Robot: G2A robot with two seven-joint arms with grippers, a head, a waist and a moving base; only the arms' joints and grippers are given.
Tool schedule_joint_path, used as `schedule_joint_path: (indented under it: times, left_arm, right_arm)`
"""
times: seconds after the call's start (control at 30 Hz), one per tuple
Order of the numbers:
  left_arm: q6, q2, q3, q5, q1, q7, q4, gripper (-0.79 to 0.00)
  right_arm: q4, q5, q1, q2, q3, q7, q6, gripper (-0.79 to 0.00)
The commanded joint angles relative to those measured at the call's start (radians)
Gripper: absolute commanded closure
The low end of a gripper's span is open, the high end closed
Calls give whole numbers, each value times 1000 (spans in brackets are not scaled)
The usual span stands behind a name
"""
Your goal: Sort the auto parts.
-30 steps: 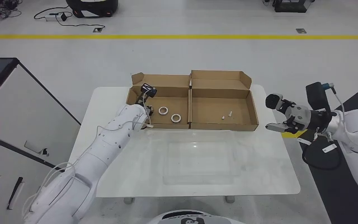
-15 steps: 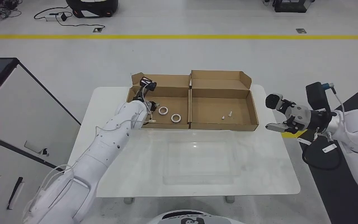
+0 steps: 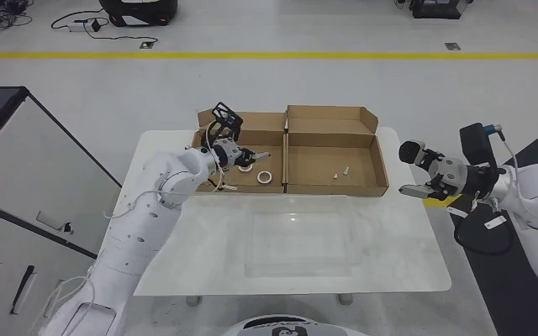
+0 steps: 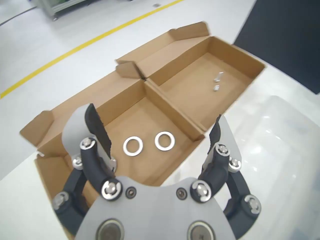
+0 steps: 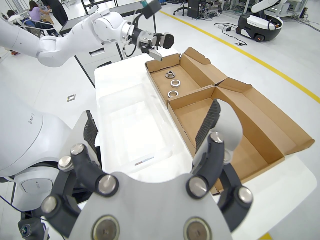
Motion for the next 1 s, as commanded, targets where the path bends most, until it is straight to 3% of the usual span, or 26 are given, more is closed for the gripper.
schedule_joint_path:
  times: [0.0, 0.27, 0.53, 0.97]
  left_arm:
    - [-107, 15, -60, -67, 40, -28, -35, -785]
    - [-355, 67, -237, -361, 177, -158, -157, -785]
    - [-442, 112, -408, -592, 297, -225, -228, -785]
    - [-442, 112, -408, -592, 297, -225, -228, -785]
  right_arm:
    - [0, 0, 0, 0, 0, 0, 0, -785]
    - [0, 0, 0, 0, 0, 0, 0, -785]
    - [0, 0, 0, 0, 0, 0, 0, -785]
    - [0, 0, 0, 0, 0, 0, 0, -784]
